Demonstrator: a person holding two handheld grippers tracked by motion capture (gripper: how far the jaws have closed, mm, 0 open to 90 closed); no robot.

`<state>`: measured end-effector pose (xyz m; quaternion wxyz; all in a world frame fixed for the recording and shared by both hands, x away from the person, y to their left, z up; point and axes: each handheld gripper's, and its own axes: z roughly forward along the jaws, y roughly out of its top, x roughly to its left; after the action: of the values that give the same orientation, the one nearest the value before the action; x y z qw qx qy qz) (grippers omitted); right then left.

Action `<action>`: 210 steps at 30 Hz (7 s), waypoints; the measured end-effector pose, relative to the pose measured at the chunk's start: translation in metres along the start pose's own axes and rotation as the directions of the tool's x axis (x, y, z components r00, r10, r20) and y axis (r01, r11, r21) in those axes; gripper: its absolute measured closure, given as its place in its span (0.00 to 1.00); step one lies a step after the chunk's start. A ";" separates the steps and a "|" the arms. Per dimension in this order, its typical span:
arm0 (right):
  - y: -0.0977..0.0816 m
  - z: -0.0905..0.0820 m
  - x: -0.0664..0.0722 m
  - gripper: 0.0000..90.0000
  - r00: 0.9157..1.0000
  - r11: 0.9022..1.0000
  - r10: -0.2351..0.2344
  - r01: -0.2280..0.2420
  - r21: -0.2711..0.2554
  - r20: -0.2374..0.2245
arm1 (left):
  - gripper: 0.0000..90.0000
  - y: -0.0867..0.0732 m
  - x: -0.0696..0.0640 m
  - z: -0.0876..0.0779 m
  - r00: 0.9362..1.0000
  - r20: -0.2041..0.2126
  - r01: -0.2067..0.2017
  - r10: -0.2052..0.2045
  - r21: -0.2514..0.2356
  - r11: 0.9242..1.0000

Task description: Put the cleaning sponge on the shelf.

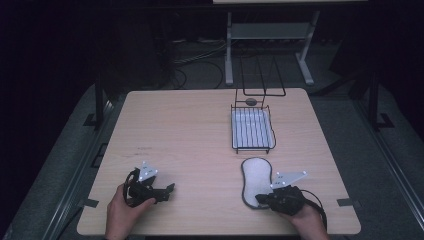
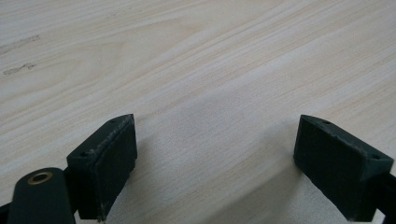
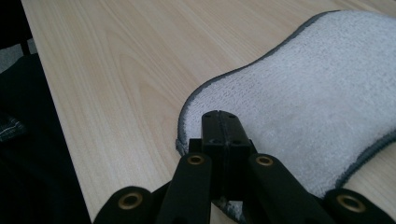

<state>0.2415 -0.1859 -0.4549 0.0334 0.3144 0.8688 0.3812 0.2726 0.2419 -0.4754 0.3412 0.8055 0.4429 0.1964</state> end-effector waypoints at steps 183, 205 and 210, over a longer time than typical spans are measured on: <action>0.059 -0.057 -0.075 0.92 0.998 0.969 0.041 -0.029 -0.246 0.044 | 0.14 0.000 0.000 0.000 1.000 0.000 0.008 -0.008 -0.004 1.000; 0.087 -0.061 -0.108 0.92 0.994 0.953 0.080 -0.056 -0.297 0.071 | 0.14 0.000 0.000 0.000 1.000 0.000 0.004 -0.004 -0.001 1.000; 0.096 -0.061 -0.117 0.92 0.993 0.950 0.090 -0.062 -0.305 0.077 | 0.14 0.000 0.000 0.000 1.000 -0.001 0.002 -0.002 0.000 1.000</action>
<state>0.3665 -0.2425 -0.3680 0.1056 0.3558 0.7851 0.4958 0.2726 0.2417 -0.4752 0.3414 0.8049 0.4439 0.1963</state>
